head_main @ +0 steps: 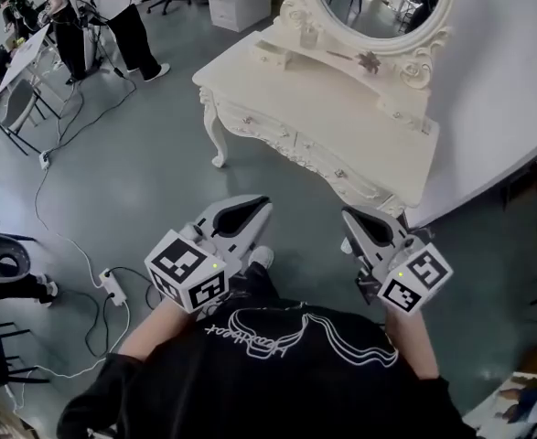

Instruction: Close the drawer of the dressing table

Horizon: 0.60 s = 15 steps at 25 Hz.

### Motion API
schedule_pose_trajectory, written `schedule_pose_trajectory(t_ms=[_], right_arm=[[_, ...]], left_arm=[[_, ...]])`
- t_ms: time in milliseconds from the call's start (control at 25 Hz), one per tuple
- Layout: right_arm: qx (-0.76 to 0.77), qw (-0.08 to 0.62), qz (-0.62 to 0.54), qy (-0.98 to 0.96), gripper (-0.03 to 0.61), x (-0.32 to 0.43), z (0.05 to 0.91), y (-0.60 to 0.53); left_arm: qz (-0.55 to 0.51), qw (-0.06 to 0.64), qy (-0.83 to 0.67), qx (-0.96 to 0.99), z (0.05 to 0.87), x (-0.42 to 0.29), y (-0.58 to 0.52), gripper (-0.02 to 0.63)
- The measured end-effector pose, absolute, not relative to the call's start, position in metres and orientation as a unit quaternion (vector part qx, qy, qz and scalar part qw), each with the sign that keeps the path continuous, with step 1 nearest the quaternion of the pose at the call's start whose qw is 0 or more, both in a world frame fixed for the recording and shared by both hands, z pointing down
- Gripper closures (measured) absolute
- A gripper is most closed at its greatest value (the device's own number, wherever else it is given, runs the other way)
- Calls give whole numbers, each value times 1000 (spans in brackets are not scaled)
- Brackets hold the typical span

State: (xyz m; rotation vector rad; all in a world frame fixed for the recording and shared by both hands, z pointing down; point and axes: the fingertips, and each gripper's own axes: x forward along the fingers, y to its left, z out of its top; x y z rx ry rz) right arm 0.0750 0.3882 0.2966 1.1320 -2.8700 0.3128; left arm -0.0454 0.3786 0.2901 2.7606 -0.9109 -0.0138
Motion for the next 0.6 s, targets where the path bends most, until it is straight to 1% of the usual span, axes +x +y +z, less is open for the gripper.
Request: schedule_pose_trajectory(t_ms=[120,440,600], right_arm=[[369,18,112,-922,575,74,300,365],[377,26,137,-916,575,59,312,275],[385,24,141,-912,575,58,315,229]], left_arm=[[6,118,-320,940,296,-51,354,605],[23,121,-337,934,307,-65,248,430],[32,118,-340,933,311,-68,192,387]])
